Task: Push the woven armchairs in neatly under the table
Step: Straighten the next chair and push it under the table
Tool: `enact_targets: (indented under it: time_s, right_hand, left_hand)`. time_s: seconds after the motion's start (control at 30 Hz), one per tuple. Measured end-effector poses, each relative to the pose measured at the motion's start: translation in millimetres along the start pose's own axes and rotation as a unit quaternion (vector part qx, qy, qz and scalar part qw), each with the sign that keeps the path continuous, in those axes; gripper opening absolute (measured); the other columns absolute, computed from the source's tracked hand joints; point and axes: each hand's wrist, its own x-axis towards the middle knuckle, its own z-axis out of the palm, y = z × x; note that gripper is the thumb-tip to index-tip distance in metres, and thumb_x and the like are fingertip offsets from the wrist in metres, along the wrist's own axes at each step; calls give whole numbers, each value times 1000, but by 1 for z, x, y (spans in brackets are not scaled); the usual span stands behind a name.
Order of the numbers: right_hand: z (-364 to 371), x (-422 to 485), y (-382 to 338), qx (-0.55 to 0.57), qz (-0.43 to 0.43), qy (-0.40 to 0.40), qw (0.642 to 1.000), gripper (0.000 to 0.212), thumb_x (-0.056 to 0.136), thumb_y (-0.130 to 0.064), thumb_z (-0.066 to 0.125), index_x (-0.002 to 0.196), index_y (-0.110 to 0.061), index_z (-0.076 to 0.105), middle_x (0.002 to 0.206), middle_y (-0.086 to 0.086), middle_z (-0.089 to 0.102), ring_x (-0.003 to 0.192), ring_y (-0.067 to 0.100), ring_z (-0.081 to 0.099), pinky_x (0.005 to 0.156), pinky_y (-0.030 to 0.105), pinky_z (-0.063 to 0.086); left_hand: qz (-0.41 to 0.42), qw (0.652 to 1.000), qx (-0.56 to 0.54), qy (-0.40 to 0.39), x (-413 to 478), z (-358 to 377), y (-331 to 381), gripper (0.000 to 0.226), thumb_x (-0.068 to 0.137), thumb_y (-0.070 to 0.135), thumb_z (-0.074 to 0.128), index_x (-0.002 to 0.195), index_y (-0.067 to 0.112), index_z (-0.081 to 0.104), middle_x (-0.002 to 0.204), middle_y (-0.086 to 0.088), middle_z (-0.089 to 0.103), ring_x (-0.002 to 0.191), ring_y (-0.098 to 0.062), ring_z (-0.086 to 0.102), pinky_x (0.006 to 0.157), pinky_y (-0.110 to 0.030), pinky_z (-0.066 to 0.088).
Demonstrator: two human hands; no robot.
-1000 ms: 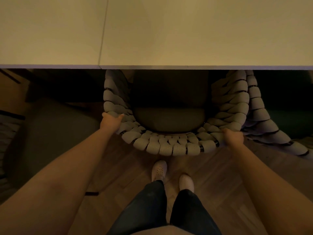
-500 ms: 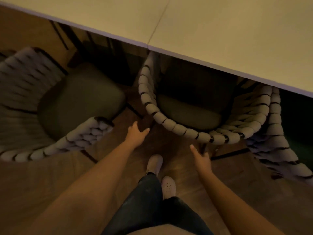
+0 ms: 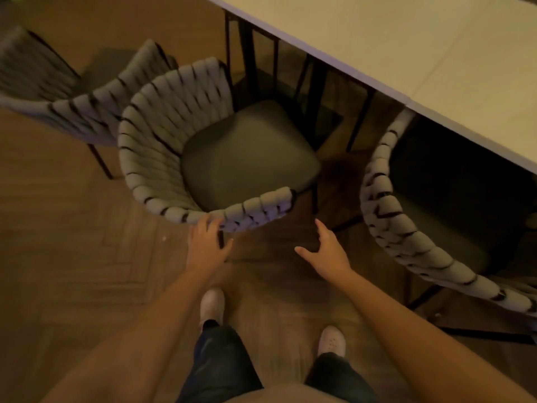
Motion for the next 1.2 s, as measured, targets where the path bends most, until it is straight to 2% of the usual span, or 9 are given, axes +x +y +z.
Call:
enact_targets:
  time_s: [0.07,0.17,0.27,0.37,0.53,0.73,0.97,1.1,1.2]
  right_hand:
    - [37,21,-45,-109,-87,15,990,86,86,-34,70,154,-17,19,154,6,29,139,24,34,110,34,34]
    - [86,55,-106,-255,-193,35,947,76,87,-15,62,152,-16,23,156,12,26,145,28,22,118,38,19]
    - [125,84,-154,-410,-186,-23,892,64,91,-10,50,151,-18,27,155,13,28,145,30,20,120,52,7]
    - [147,107,-178,-501,-136,-109,848,45,95,-14,46,140,-18,41,135,10,51,130,31,41,117,60,7]
    - [152,124,-174,-506,-116,-121,846,41,94,-12,49,133,-21,42,126,8,55,123,32,48,111,55,26]
    - [131,138,-160,-513,-119,-118,842,45,96,-14,48,139,-25,39,134,5,51,126,29,46,106,47,31]
    - [64,167,-122,-518,-100,-96,844,48,93,-21,55,138,-32,42,141,-3,48,129,21,44,109,38,32]
    - [19,170,-102,-544,-90,-108,827,51,95,-19,52,142,-34,39,142,-4,47,132,20,41,113,38,26]
    - [-8,169,-86,-579,-85,-112,803,50,98,-18,48,144,-34,36,143,-6,47,135,19,39,119,41,13]
  left_hand:
    - [16,995,88,-41,23,-19,-54,63,82,35,68,139,14,48,146,-14,42,138,-33,34,110,-54,30]
    - [67,974,190,-103,58,-49,-118,70,85,26,67,147,17,38,156,-10,29,148,-30,15,114,-59,16]
    - [116,949,254,-146,90,-84,-156,68,88,20,63,149,16,33,156,-7,29,149,-31,11,114,-62,7]
    - [169,906,334,-199,127,-105,-180,57,95,16,50,149,20,32,156,-3,29,149,-30,10,114,-64,5]
    - [189,866,399,-233,178,-116,-194,53,99,18,46,150,19,31,154,-5,34,149,-29,13,115,-64,4]
    - [227,831,432,-265,211,-113,-191,49,100,24,44,148,22,34,154,-4,34,148,-29,16,113,-66,-1]
    - [321,825,370,-284,221,-94,-134,38,100,24,41,138,23,45,136,-3,48,132,-26,41,115,-65,1]
    - [373,811,315,-323,225,-73,-100,38,97,30,47,134,22,48,133,-4,50,125,-26,46,115,-52,20]
    - [409,797,279,-346,226,-56,-75,39,95,39,50,129,21,51,128,-4,53,115,-22,51,99,-37,37]
